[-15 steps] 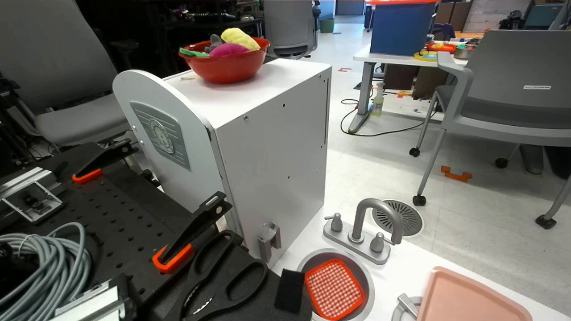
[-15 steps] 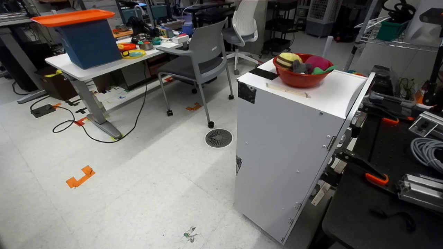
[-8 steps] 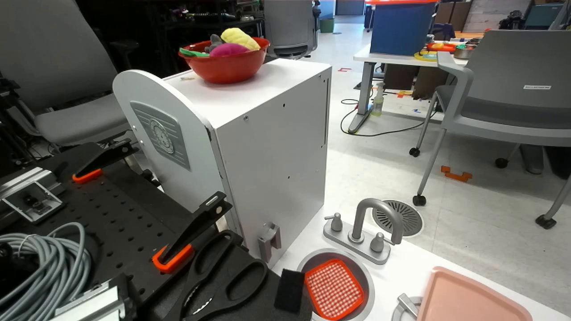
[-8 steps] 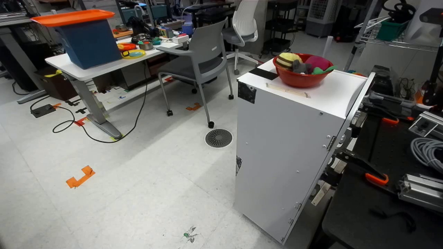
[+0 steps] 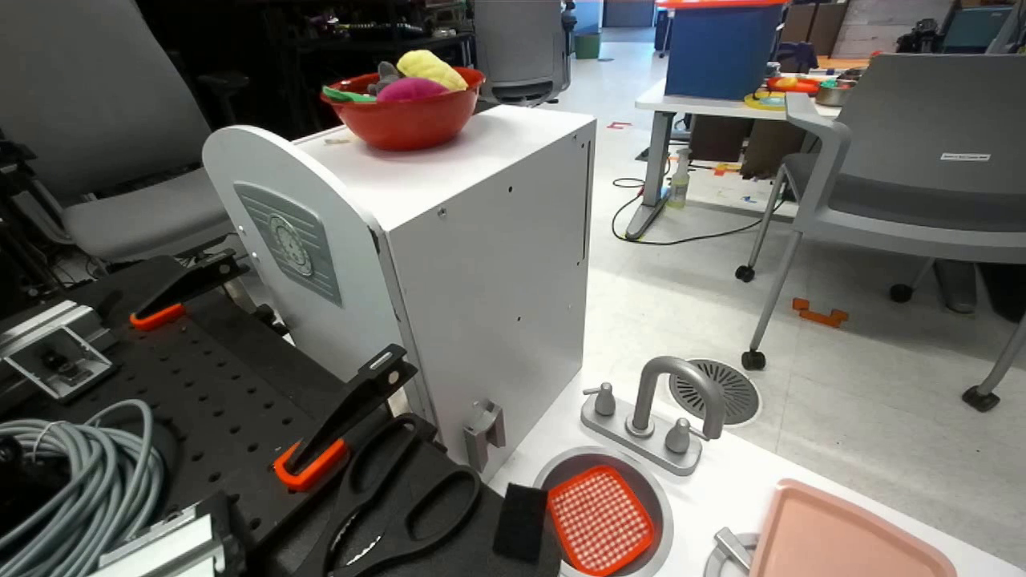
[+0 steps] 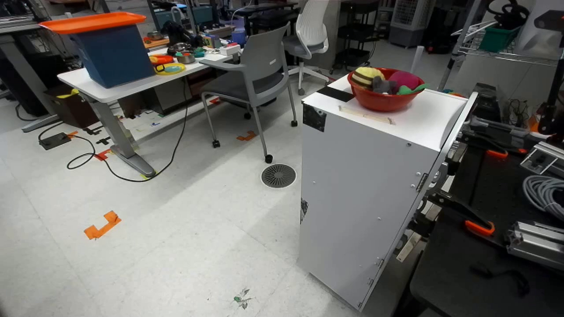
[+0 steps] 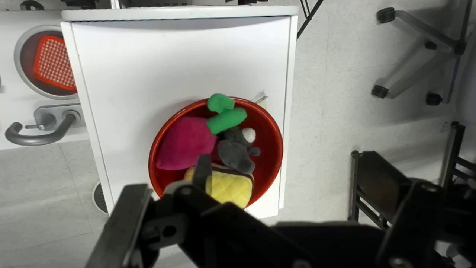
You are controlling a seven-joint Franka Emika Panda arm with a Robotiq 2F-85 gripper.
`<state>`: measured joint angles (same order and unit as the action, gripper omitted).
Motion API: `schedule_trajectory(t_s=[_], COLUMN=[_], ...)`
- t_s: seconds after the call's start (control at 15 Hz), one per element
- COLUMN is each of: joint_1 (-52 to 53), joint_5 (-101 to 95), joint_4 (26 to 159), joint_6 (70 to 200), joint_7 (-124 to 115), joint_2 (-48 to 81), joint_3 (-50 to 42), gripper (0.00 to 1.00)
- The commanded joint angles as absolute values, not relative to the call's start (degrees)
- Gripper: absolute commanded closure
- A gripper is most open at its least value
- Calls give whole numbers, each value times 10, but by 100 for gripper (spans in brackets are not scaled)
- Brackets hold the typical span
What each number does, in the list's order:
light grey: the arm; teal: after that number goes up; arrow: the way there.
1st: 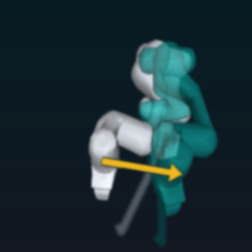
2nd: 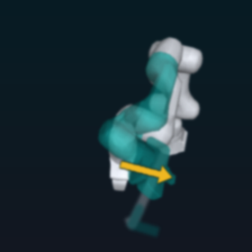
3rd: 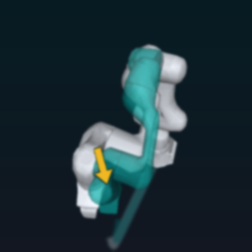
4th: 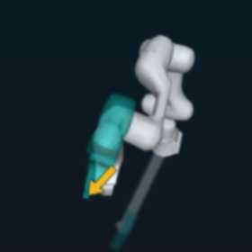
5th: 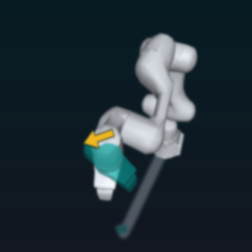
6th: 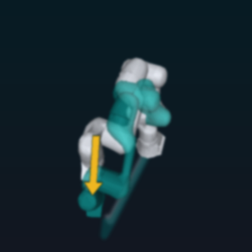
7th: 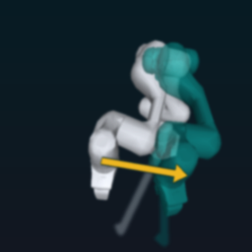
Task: Remove the tulip plush toy from the bowl and put it in the sink.
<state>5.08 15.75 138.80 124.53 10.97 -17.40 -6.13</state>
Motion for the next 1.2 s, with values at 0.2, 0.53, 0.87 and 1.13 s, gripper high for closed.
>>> schedule_trajectory(t_s=[0.2, 0.53, 0.87, 1.13], joint_1=[40, 40, 14, -9], joint_5=[161, 161, 101, 17], joint_4=[1387, 1387, 1393, 1377], joint_6=[1243, 1243, 1229, 1190], joint_7=[112, 112, 33, -35], joint_2=[-174, -174, -201, -209], joint_3=[-51, -51, -27, -6], gripper=[0, 0, 0, 0])
